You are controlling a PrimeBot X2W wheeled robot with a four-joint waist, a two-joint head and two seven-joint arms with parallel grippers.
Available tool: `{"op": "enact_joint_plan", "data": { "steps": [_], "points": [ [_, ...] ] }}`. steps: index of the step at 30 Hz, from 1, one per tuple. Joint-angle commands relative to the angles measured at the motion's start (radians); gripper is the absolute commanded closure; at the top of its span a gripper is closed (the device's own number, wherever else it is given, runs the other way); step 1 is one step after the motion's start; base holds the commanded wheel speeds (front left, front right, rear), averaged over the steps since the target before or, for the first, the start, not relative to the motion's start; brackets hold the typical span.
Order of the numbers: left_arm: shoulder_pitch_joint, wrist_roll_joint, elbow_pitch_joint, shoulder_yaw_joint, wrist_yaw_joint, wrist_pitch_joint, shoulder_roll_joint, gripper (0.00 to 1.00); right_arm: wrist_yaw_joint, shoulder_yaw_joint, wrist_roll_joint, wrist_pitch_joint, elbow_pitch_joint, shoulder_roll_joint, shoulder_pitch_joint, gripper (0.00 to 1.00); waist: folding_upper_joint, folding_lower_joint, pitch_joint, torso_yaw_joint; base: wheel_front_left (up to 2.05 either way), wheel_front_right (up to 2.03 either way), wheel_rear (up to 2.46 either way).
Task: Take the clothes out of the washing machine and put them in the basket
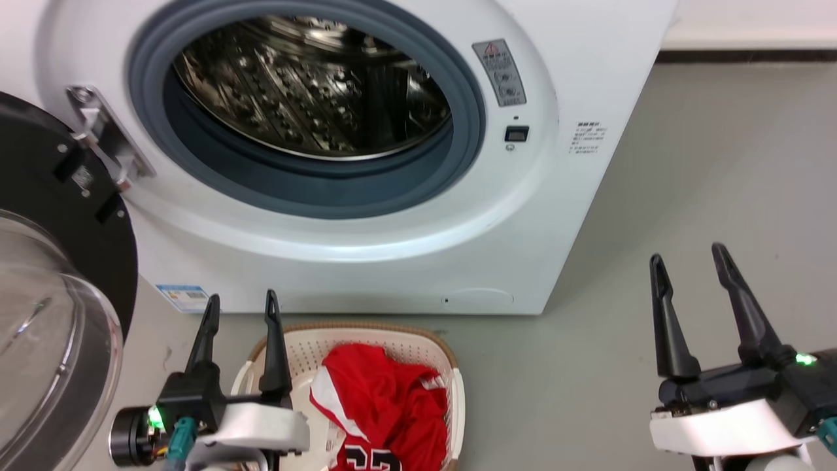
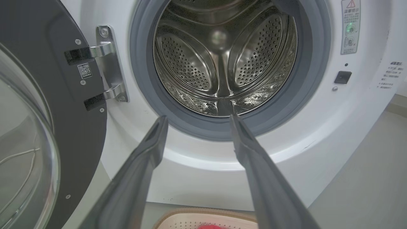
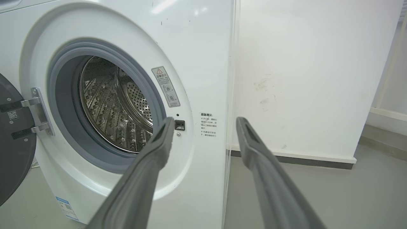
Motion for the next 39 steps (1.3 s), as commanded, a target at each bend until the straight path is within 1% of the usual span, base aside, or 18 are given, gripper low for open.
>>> {"op": "enact_joint_plan", "data": {
  "steps": [1,5,12,18,26,32,39],
  "points": [
    [0.027,0.016,-0.011,-0.003,0.006,-0.003,-0.002,0.0,-0.001,-0.001,0.004,-0.002,0.006,0.001,0.021,0.0,0.0,0.0003,-0.036,0.004,0.0,0.0,0.0],
    [0.061,0.057,-0.025,-0.018,0.024,-0.003,-0.003,0.0,-0.001,-0.005,0.005,-0.002,0.021,0.001,0.052,0.0,0.0,0.0003,-0.072,0.003,0.0,0.0,0.0],
    [0.113,0.049,-0.017,-0.016,0.042,-0.003,-0.002,0.0,-0.001,-0.007,0.005,-0.002,0.044,0.001,0.099,0.0,0.0,0.0003,-0.127,0.006,0.0,0.0,0.0],
    [0.134,0.045,-0.008,-0.012,0.046,-0.003,-0.002,0.0,-0.001,-0.006,0.008,-0.002,0.059,0.001,0.126,0.0,0.0,0.0003,-0.145,0.01,0.0,0.0,0.0],
    [0.145,0.053,-0.006,-0.009,0.031,-0.003,-0.002,0.0,-0.001,-0.007,0.014,-0.002,0.068,0.001,0.137,0.0,0.0,0.0003,-0.158,0.009,0.0,0.0,0.0],
    [0.15,0.061,0.002,0.002,0.011,-0.003,-0.002,0.0,-0.001,-0.006,0.016,-0.002,0.078,0.001,0.144,0.0,0.0,0.0003,-0.165,0.009,0.0,0.0,0.0],
    [0.148,0.063,0.006,0.009,0.006,-0.003,-0.003,0.0,-0.001,-0.005,0.021,-0.002,0.084,0.001,0.144,0.0,0.0,0.0003,-0.168,0.008,0.0,0.0,0.0]
  ]
}}
